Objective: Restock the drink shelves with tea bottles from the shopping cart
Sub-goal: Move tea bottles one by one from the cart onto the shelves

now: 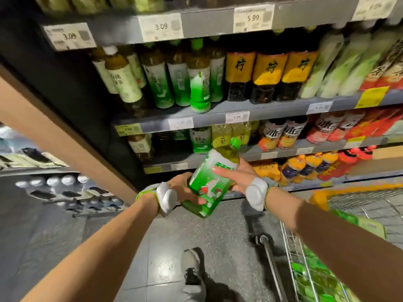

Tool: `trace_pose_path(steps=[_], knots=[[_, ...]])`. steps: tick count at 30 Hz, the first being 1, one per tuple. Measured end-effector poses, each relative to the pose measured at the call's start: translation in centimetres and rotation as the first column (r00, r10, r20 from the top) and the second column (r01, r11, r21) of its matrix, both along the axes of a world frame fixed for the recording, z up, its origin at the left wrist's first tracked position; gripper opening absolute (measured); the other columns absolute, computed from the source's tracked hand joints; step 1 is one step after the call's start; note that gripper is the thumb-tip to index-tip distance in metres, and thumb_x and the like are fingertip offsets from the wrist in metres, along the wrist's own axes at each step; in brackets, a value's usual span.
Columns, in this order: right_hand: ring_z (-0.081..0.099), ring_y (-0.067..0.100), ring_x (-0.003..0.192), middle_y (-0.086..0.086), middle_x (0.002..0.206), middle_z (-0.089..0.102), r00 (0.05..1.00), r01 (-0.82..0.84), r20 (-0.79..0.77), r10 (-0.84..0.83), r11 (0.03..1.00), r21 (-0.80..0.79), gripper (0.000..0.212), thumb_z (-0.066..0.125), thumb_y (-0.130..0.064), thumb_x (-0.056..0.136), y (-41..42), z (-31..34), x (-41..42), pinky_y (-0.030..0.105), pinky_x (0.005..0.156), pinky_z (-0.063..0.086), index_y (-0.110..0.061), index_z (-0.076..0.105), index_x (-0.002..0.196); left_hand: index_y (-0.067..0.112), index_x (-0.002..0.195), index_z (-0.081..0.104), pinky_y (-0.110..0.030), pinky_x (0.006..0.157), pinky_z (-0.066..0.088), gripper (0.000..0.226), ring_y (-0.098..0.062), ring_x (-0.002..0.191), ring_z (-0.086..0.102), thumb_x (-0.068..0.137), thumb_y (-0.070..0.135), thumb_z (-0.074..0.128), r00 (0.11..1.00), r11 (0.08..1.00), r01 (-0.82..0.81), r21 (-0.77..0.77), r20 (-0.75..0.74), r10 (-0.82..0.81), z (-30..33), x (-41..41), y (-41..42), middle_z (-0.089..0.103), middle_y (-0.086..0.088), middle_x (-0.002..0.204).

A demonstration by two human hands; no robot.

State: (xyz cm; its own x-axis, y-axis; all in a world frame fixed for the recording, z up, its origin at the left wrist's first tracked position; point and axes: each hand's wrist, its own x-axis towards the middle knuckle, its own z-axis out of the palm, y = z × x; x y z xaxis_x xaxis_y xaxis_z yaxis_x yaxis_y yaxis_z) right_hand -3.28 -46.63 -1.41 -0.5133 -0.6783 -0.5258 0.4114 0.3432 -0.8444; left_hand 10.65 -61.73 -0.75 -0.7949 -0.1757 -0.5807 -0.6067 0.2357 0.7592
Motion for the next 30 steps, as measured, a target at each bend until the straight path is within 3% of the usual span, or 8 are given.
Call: trace_pose_path(steps=[4,8,12,16,18,21,26,30], knots=[[0.061,0.012,0.103,-0.008,0.113,0.062,0.953,-0.107,-0.282,0.112,0.994,0.033,0.071,0.087,-0.024,0.065,-4.7,-2.9,-0.1,0.025,0.08,0.055,-0.019,0.044,0.122,0.021,0.121,0.049,-0.027,0.085,0.049,0.077,-0.011,0.093,0.06,0.056,0.026,0.089,0.998,0.944,-0.001,-0.33,0.055,0.02,-3.9,-0.1,-3.6,0.062,0.005,0.105],[0.065,0.015,0.103,0.0,0.115,0.067,0.89,-0.146,-0.433,0.142,0.989,0.025,0.1,0.091,-0.047,0.039,-9.0,-6.7,-0.7,0.037,0.087,0.054,-0.015,0.049,0.124,0.023,0.131,0.037,-0.032,0.089,0.051,0.094,-0.019,0.103,0.062,0.054,0.025,0.09,0.985,0.887,-0.17,-0.43,-0.044,0.167,-7.7,-0.4,-6.4,0.064,0.0,0.114],[0.07,0.014,0.09,-0.002,0.096,0.073,0.768,-0.212,-0.601,0.223,0.973,0.091,0.067,0.089,-0.037,0.05,-12.9,-10.6,-1.7,0.036,0.087,0.056,-0.013,0.065,0.108,0.022,0.138,0.033,-0.025,0.09,0.045,0.097,-0.017,0.113,0.056,0.058,0.019,0.088,0.939,0.814,-0.332,-0.477,-0.254,0.234,-12.8,-1.1,-9.4,0.059,0.002,0.124],[0.063,0.015,0.088,0.0,0.094,0.066,0.528,-0.201,-0.806,0.268,0.961,0.188,0.065,0.086,-0.041,0.059,-16.1,-13.2,-2.5,0.025,0.073,0.047,-0.009,0.061,0.109,0.019,0.14,0.035,-0.002,0.081,0.038,0.088,-0.007,0.109,0.048,0.065,0.011,0.082,0.83,0.749,-0.491,-0.445,-0.501,0.246,-17.0,-2.4,-11.8,0.051,0.009,0.123],[0.058,0.02,0.105,0.005,0.112,0.062,0.482,-0.23,-0.856,0.186,0.97,0.082,0.081,0.089,-0.036,0.057,-17.7,-14.5,-3.0,0.031,0.091,0.047,-0.009,0.05,0.123,0.019,0.139,0.037,-0.021,0.096,0.042,0.083,-0.011,0.115,0.05,0.066,0.013,0.077,0.784,0.702,-0.547,-0.456,-0.573,0.238,-19.1,-3.2,-13.1,0.053,0.006,0.126],[0.052,0.026,0.119,0.009,0.123,0.056,0.44,-0.282,-0.892,0.102,0.959,-0.03,0.1,0.087,-0.046,0.045,-19.7,-15.9,-3.5,0.042,0.104,0.042,-0.012,0.044,0.128,0.011,0.137,0.038,-0.037,0.096,0.046,0.084,-0.024,0.12,0.053,0.065,0.019,0.082,0.774,0.644,-0.579,-0.5,-0.585,0.242,-21.7,-4.6,-15.4,0.056,-0.007,0.127],[0.058,0.023,0.112,0.002,0.119,0.058,0.339,-0.303,-0.937,0.089,0.953,-0.019,0.099,0.077,-0.062,0.038,-21.4,-18.9,-5.6,0.046,0.096,0.048,-0.029,0.039,0.124,0.015,0.137,0.039,-0.025,0.088,0.043,0.087,-0.027,0.118,0.055,0.064,0.021,0.086,0.769,0.605,-0.592,-0.533,-0.597,0.226,-25.1,-6.4,-17.7,0.057,-0.008,0.127],[0.059,0.025,0.107,0.0,0.116,0.058,0.206,-0.282,-0.968,0.144,0.956,0.082,0.099,0.076,-0.062,0.044,-21.8,-18.8,-5.7,0.047,0.091,0.049,-0.031,0.033,0.128,0.015,0.137,0.035,-0.031,0.095,0.044,0.092,-0.029,0.12,0.051,0.061,0.019,0.087,0.739,0.598,-0.627,-0.499,-0.625,0.253,-26.3,-7.3,-18.0,0.053,-0.012,0.128]])
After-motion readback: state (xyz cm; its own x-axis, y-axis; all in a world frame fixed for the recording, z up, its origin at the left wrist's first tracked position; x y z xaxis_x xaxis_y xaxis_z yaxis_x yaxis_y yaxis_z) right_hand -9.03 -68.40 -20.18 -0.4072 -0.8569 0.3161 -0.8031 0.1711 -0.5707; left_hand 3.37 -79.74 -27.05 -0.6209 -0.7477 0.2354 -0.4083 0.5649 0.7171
